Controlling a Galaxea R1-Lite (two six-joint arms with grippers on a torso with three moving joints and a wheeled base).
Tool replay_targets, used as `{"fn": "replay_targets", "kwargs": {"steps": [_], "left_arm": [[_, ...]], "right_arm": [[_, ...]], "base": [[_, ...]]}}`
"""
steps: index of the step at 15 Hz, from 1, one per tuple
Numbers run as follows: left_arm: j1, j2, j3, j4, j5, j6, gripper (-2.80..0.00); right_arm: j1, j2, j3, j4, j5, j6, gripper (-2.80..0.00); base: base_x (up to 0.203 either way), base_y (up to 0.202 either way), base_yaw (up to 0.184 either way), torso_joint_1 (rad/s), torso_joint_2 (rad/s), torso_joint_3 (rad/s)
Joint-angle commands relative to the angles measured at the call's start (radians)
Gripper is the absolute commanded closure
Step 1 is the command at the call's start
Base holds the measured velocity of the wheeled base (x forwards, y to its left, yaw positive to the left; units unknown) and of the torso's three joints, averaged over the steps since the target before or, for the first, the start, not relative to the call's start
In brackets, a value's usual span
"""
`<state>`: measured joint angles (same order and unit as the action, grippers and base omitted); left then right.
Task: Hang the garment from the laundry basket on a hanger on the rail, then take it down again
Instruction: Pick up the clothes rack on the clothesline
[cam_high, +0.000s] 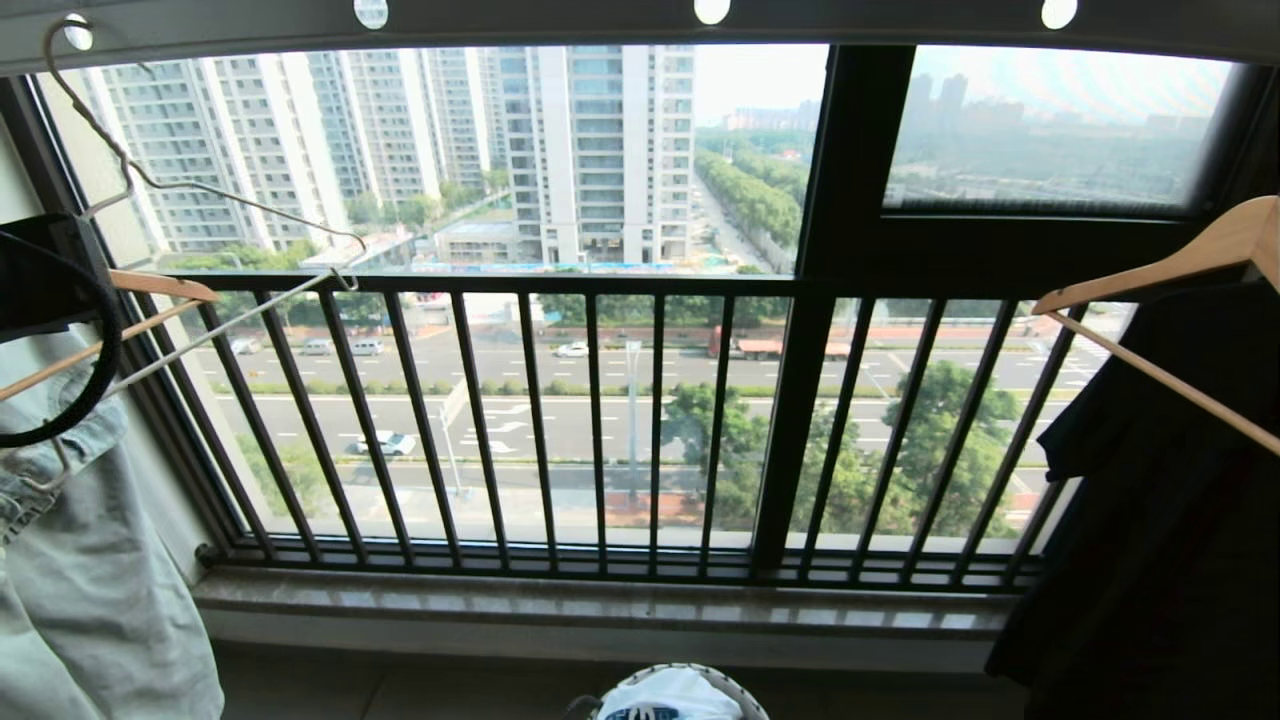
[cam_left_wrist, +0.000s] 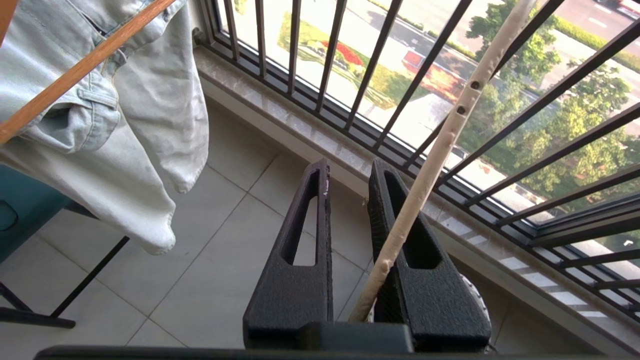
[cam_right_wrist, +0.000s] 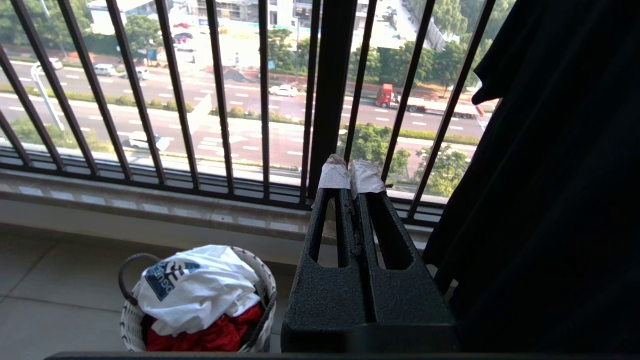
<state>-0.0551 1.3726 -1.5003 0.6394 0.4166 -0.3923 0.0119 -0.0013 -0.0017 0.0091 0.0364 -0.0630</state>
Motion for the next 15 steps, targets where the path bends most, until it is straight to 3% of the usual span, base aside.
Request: {"fn": "replay_targets", "kwargs": {"steps": [1,15], "left_arm": [[0.0,-0.001,0.024,0.005,0.003,-0.005,0.0],[0.0,-0.093,0.032,-0.046,0.01,-0.002,0.0]], "right_arm": [[0.0,0.001,0.0,0.0,0.0,-0.001,0.0],[0.0,0.001,0.0,0.0,0.0,-0.001,0.0]], "base": [[0.0,0.0,0.0,0.0,0.0,0.0],[0.0,0.0,0.0,0.0,0.0,0.0]]}}
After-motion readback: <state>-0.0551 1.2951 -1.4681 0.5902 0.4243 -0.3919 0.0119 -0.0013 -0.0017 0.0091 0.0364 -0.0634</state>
